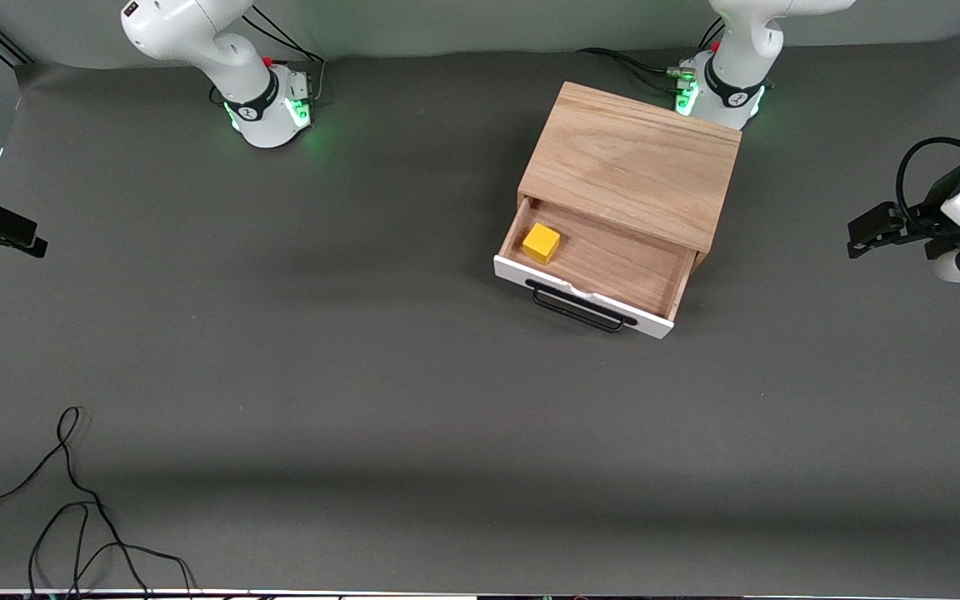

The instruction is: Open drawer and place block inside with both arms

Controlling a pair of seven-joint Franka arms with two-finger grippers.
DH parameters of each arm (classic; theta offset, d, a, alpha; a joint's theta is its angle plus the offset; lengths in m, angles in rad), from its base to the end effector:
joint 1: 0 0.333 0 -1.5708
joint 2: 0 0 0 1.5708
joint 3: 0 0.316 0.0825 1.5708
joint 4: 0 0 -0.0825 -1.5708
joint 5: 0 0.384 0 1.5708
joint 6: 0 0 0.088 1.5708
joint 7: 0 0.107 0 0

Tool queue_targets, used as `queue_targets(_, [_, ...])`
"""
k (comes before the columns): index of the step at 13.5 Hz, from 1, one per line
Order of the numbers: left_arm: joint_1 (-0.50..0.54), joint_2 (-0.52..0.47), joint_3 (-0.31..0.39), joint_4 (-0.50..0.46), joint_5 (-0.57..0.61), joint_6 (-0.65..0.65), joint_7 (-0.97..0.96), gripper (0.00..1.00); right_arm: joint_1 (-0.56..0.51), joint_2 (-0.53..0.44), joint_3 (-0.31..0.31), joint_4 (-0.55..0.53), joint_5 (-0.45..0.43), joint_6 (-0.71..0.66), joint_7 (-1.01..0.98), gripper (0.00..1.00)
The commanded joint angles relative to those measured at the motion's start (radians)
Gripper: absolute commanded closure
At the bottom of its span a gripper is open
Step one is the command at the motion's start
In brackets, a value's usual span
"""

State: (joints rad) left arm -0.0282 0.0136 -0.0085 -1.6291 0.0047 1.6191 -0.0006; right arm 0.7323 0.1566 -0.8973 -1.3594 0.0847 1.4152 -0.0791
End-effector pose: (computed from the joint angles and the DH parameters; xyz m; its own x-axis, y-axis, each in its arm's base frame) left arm 0.5608 -0.0201 0.5935 0.9991 -0.0363 -0.0236 -0.0364 -0.9993 -0.0046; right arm 0.5693 -0.0414 0.6509 0.9964 -0.0718 -0.0460 -0.0703 -0.9969 0.0345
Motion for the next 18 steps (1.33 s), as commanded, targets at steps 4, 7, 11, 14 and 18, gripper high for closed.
queue_targets(4, [-0.001, -0.007, 0.001, 0.008, 0.001, -0.019, 0.016, 0.00, -0.229, -0.022, 0.221, 0.000, 0.017, 0.008, -0.019, 0.00])
queue_targets(7, [-0.001, -0.007, 0.001, 0.008, 0.001, -0.019, 0.016, 0.00, -0.526, -0.040, 0.544, 0.000, 0.009, 0.007, -0.013, 0.00])
queue_targets(11, [-0.001, -0.007, 0.001, 0.008, 0.001, -0.019, 0.016, 0.00, -0.734, -0.063, 0.751, -0.012, 0.006, 0.007, -0.010, 0.00])
queue_targets(14, [-0.001, -0.007, 0.001, 0.008, 0.001, -0.019, 0.016, 0.00, -0.743, -0.141, 0.764, -0.128, -0.014, 0.021, -0.011, 0.00])
queue_targets(18, [-0.001, -0.007, -0.001, 0.009, 0.001, -0.018, 0.016, 0.00, -0.785, -0.153, 0.824, -0.145, -0.026, 0.031, -0.014, 0.00])
